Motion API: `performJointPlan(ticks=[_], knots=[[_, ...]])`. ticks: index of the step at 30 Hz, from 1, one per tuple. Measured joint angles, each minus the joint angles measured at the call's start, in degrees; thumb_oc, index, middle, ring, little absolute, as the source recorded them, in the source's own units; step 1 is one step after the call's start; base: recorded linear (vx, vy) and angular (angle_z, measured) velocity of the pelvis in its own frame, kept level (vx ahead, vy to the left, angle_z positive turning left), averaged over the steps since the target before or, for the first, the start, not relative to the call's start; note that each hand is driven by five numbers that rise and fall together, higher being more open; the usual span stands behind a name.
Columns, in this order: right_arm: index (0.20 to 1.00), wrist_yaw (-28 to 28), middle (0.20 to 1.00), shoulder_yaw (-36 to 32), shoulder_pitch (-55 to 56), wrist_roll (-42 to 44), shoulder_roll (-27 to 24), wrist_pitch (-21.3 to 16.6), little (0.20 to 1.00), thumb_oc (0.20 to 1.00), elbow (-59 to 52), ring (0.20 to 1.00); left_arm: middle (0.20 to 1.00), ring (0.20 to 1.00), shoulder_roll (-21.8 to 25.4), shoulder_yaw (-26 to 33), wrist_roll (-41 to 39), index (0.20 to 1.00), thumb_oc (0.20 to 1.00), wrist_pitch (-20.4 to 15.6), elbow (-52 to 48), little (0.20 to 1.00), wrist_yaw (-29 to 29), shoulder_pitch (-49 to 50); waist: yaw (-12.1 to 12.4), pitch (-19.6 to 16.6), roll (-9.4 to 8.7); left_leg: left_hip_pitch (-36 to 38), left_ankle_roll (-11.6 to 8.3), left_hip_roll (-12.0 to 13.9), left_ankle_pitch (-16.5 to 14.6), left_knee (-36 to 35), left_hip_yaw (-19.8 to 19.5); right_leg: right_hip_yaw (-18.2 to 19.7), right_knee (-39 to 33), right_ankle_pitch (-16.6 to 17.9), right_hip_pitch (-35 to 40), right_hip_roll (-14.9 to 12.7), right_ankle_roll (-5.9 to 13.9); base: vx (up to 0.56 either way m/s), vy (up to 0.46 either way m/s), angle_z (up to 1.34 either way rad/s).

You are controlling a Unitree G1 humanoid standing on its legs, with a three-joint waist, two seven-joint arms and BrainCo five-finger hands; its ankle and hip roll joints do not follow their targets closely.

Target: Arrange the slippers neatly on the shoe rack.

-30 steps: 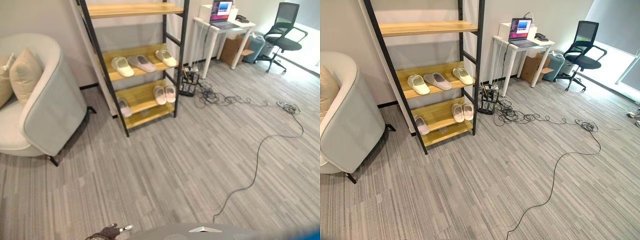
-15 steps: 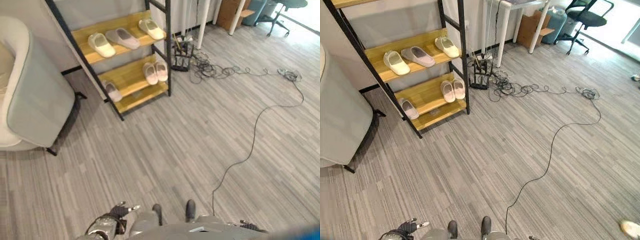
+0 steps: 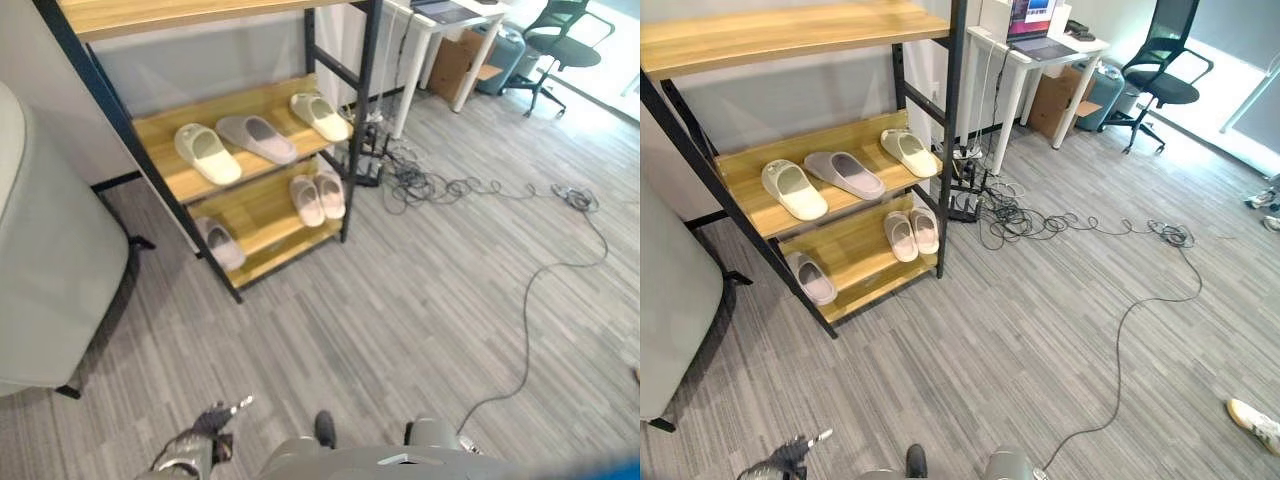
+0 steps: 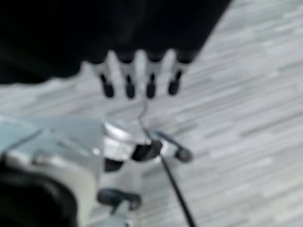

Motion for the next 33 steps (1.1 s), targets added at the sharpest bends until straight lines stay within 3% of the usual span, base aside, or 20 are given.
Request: performJointPlan(ticks=[1, 3, 4, 5, 6, 7, 9, 10, 13, 15, 17, 19, 20, 22, 23, 24, 26, 27, 30, 33], knots=[[1.000, 0.09, 1.000, 0.02, -0.04, -0.33, -0.14, -0.01, 1.000, 1.000, -0.42, 1.000, 1.000, 1.000, -1.02, -0.55, 0.02, 1.000, 1.000, -1.13, -1.50, 1.000, 0.15, -0.56, -1.63, 0.60, 0.13, 2.52, -2.23, -1.24, -1.44, -1.09, -2.61, 0.10, -16.76, 2.26, -0.45, 2.86, 0.21, 0.52, -0.263, 0.81], [1.000, 0.16, 1.000, 0.84, -0.96, -0.36, 0.27, 0.22, 1.000, 1.000, -0.12, 1.000, 1.000, 1.000, -2.38, -1.25, 0.23, 1.000, 1.000, -1.07, -0.94, 1.000, 0.23, -0.92, -1.86, 1.40, -0.11, 5.37, -4.42, -2.17, -2.87, -2.07, -5.67, 1.10, -27.43, 5.68, -0.77, 6.03, 0.51, 0.51, -0.268, 0.77], [1.000, 0.02, 1.000, 1.79, -1.32, -0.31, 0.87, 0.34, 1.000, 1.000, 1.01, 1.000, 1.000, 1.000, -3.18, -1.63, 0.42, 1.000, 1.000, -1.07, 0.27, 1.000, 0.35, -1.40, -2.64, 1.52, -0.65, 5.68, -6.17, -2.19, -4.46, -1.57, -8.11, 5.35, -35.43, 6.66, 0.45, 8.03, 1.15, 0.29, -0.186, 1.04], [1.000, -0.19, 1.000, 1.79, -1.50, -0.30, 1.73, 0.66, 1.000, 1.000, 1.48, 1.000, 1.000, 1.000, -3.92, -1.42, 1.11, 1.000, 1.000, -0.84, 1.68, 1.000, 0.37, -2.55, -3.53, 1.75, -0.60, 6.48, -6.25, -2.09, -5.74, -1.72, -9.42, 9.47, -37.88, 8.30, 0.08, 9.70, 1.61, 0.16, -0.123, 1.38], [1.000, -0.15, 1.000, 1.08, -2.57, -0.29, 3.01, 0.84, 1.000, 1.000, 2.67, 1.000, 1.000, 1.000, -4.09, -1.45, 1.38, 1.000, 1.000, -0.55, 2.77, 1.000, 0.35, -1.99, -3.77, 2.11, -1.64, 9.10, -5.00, -2.17, -5.02, -3.16, -11.51, 9.62, -37.79, 12.14, 0.00, 11.26, 1.08, 0.26, -0.229, 1.66], [1.000, -0.22, 1.000, 1.04, -2.27, -0.29, 3.55, 0.83, 1.000, 1.000, 4.14, 1.000, 1.000, 1.000, -4.16, -1.60, 1.41, 1.000, 1.000, -0.39, 2.96, 1.000, 0.33, -0.07, -4.03, 1.28, -2.72, 11.39, -5.02, -2.80, -5.04, -3.14, -12.57, 8.32, -37.47, 14.61, 0.83, 11.41, -1.55, 0.31, -0.304, 1.69], [1.000, -0.10, 1.000, -0.46, -3.25, -0.30, 4.66, 1.13, 1.000, 1.000, 9.21, 1.000, 1.000, 1.000, -3.90, -1.57, 2.03, 1.000, 1.000, -0.56, 3.26, 1.000, 0.24, 3.05, -3.43, -0.46, -5.06, 14.51, -7.05, -3.39, -6.31, -2.83, -14.41, 7.54, -33.20, 14.20, 3.83, 11.06, -2.75, 0.40, -0.450, 1.60], [1.000, -0.03, 1.000, -0.92, -3.42, -0.43, 4.37, 1.87, 1.000, 1.000, 11.76, 1.000, 1.000, 1.000, -3.86, -1.49, 2.36, 1.000, 1.000, -0.52, 3.74, 1.000, -0.20, 5.58, -1.69, -2.48, -4.90, 14.87, -8.92, -2.20, -7.65, 0.84, -16.22, 7.47, -32.66, 15.20, 6.65, 11.89, -3.88, 0.27, -0.347, 1.35], [1.000, -0.06, 1.000, -0.03, -5.78, -0.59, 1.32, 1.19, 1.000, 1.000, 9.55, 1.000, 1.000, 1.000, -3.24, 1.33, 2.26, 1.000, 1.000, -0.23, 3.56, 1.000, -0.25, 10.02, 2.59, -3.38, -5.52, 6.65, -11.38, -1.16, -9.85, 21.40, -12.16, 7.56, -33.79, 12.60, 12.83, 11.46, -7.73, 0.12, -0.290, 0.85], [1.000, 0.01, 1.000, 0.02, -9.32, -0.47, -0.82, 1.20, 1.000, 1.000, 7.61, 1.000, 1.000, 1.000, -2.58, 2.65, 1.69, 1.000, 1.000, 0.41, 3.67, 1.000, -0.23, 8.45, 3.17, -2.76, -6.05, -2.44, -12.07, 2.60, -9.76, 31.40, -11.15, 4.50, -33.80, 10.73, 14.95, 11.29, -9.31, 0.13, -0.268, 1.22], [1.000, -0.18, 1.000, 0.12, -13.06, -0.43, -1.80, 1.01, 1.000, 1.000, 6.43, 1.000, 1.000, 1.000, -1.47, 3.30, 1.25, 1.000, 1.000, 0.69, 3.41, 1.000, -0.20, 6.71, 3.50, -1.41, -8.13, -7.84, -12.02, 7.66, -9.72, 35.29, -2.67, 2.60, -33.72, 8.94, 17.17, 10.93, -9.91, 0.17, -0.096, 0.78], [1.000, 2.34, 1.000, 0.34, -17.28, -0.83, -5.76, 1.22, 1.000, 1.000, 3.09, 1.000, 1.000, 1.000, -0.56, 4.01, 1.24, 1.000, 1.000, 1.05, 3.01, 1.000, -0.91, 6.55, 3.00, -0.83, -10.05, -7.78, -12.66, 8.24, -8.98, 25.01, -2.12, 3.56, -35.13, 6.60, 20.22, 10.46, -9.92, 0.17, -0.009, 0.25], [1.000, 1.34, 1.000, 0.07, -16.47, -1.83, -9.65, 1.79, 1.000, 1.000, -2.51, 1.000, 1.000, 1.000, -0.31, 3.95, 1.19, 1.000, 1.000, 1.05, 2.57, 1.000, -0.82, 5.74, 2.67, -0.53, -9.22, -7.98, -12.60, 8.32, -8.30, 17.39, -3.29, 4.01, -36.24, 6.61, 20.76, 11.11, -6.81, 0.09, 0.028, 0.08], [1.000, -0.17, 1.000, -1.67, -15.40, -2.76, -11.16, 1.12, 1.000, 1.000, -9.31, 1.000, 1.000, 1.000, 0.58, 4.24, 1.16, 1.000, 1.000, 0.91, 1.80, 1.000, -0.77, 5.26, 2.72, 0.00, -10.50, -8.02, -12.42, 7.06, -3.88, 5.06, -5.47, 5.80, -37.13, 6.76, 20.93, 10.79, -5.83, 0.13, -0.005, -0.32], [1.000, 0.18, 1.000, -0.94, -16.20, -3.13, -10.88, 0.61, 1.000, 1.000, -10.18, 1.000, 1.000, 1.000, 0.59, 4.74, 1.10, 1.000, 1.000, 0.98, 2.03, 1.000, -0.79, 4.90, 3.46, 0.79, -10.92, -8.37, -12.68, 6.25, 1.36, -2.00, -6.75, 7.52, -37.12, 7.19, 21.02, 10.97, -4.25, 0.13, -0.004, -0.81], [1.000, 0.87, 1.000, 0.08, -15.97, -3.29, -11.03, 0.74, 1.000, 1.000, -9.40, 1.000, 1.000, 1.000, 0.31, 5.11, 1.10, 1.000, 1.000, 0.97, 2.35, 1.000, -1.19, 5.03, 3.84, 1.08, -9.65, -8.28, -12.74, 6.59, 4.00, -4.78, -9.57, 8.63, -37.10, 6.72, 21.19, 11.58, -3.39, 0.16, 0.039, -0.95], [1.000, 0.97, 1.000, 0.00, -14.75, -4.06, -11.42, 0.64, 1.000, 1.000, -8.84, 1.000, 1.000, 1.000, -0.50, 5.74, 0.96, 1.000, 1.000, 0.94, 2.47, 1.000, -1.43, 5.16, 4.34, 1.42, -7.45, -7.67, -12.64, 7.23, 5.91, -4.36, -11.51, 9.80, -37.44, 5.90, 22.25, 12.45, -2.99, 0.18, 0.057, -0.70], [1.000, 0.60, 1.000, 0.20, -14.09, -4.88, -8.54, 0.80, 1.000, 1.000, -4.02, 1.000, 1.000, 1.000, 0.13, 5.88, 0.83, 1.000, 1.000, 1.24, 3.03, 1.000, -1.42, 6.17, 3.40, 0.79, -7.85, -6.08, -10.71, 6.57, 10.92, -4.64, -9.89, 9.82, -37.42, 4.79, 24.16, 11.37, -2.35, 0.12, 0.043, -0.38], [1.000, 0.33, 1.000, 1.53, -11.18, -6.49, -2.43, 1.37, 1.000, 1.000, 2.62, 1.000, 1.000, 1.000, 2.63, 5.87, 1.27, 1.000, 1.000, 1.07, 2.56, 1.000, -1.32, 5.95, 3.09, -0.64, -10.03, -3.88, -8.05, 4.96, 9.30, -4.68, -7.35, 7.78, -36.60, 5.24, 24.78, 9.02, -0.89, 0.09, 0.023, -0.44], [1.000, 0.11, 1.000, 2.89, -9.09, -6.85, -0.62, 1.23, 1.000, 1.000, 3.00, 1.000, 1.000, 1.000, 2.47, 5.64, 1.32, 1.000, 1.000, 0.95, 2.38, 1.000, -1.26, 5.64, 2.58, -0.94, -9.40, -2.51, -7.00, 4.99, 8.36, -4.71, -6.45, 5.85, -36.28, 5.30, 24.85, 8.42, -0.71, 0.04, 0.005, -0.23]])
